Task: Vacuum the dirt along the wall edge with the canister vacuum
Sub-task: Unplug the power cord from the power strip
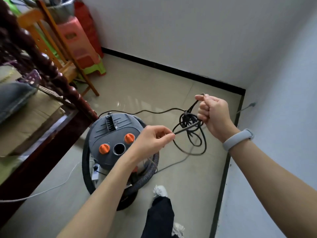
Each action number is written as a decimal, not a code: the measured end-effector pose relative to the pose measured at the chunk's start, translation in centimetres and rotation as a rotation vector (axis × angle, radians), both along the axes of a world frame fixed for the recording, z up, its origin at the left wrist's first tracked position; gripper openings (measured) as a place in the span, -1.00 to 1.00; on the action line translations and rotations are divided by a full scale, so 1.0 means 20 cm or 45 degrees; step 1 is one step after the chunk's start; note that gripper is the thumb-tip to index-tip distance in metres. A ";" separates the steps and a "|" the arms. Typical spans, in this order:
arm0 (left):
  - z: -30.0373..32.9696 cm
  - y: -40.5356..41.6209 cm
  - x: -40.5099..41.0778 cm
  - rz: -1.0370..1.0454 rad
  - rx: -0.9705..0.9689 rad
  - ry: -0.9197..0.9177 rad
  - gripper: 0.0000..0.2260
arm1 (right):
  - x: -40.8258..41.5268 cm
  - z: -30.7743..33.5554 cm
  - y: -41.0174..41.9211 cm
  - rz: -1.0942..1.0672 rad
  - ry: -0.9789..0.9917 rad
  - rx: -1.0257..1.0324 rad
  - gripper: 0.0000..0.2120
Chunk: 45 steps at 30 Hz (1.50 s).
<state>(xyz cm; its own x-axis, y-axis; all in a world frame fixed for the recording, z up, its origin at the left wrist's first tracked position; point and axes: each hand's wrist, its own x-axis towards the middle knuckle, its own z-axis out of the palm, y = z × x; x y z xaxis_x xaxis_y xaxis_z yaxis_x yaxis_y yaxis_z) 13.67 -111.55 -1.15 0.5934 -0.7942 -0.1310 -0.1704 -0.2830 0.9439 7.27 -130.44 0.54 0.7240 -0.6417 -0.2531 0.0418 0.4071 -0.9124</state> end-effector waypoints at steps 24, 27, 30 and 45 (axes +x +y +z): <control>-0.32 1.15 0.49 0.195 0.337 -0.010 -0.71 | 0.39 -0.27 0.66 -0.306 0.216 0.490 -0.66; -0.39 1.14 0.51 0.329 0.285 -0.078 -0.71 | 0.41 -0.37 0.69 -0.325 0.235 0.592 -0.67; -0.45 1.12 0.53 0.504 0.259 -0.131 -0.72 | 0.42 -0.49 0.71 -0.317 0.287 0.731 -0.68; -0.59 1.19 0.56 0.816 0.299 -0.579 -0.84 | 0.62 -0.78 0.87 0.205 0.582 1.199 -0.73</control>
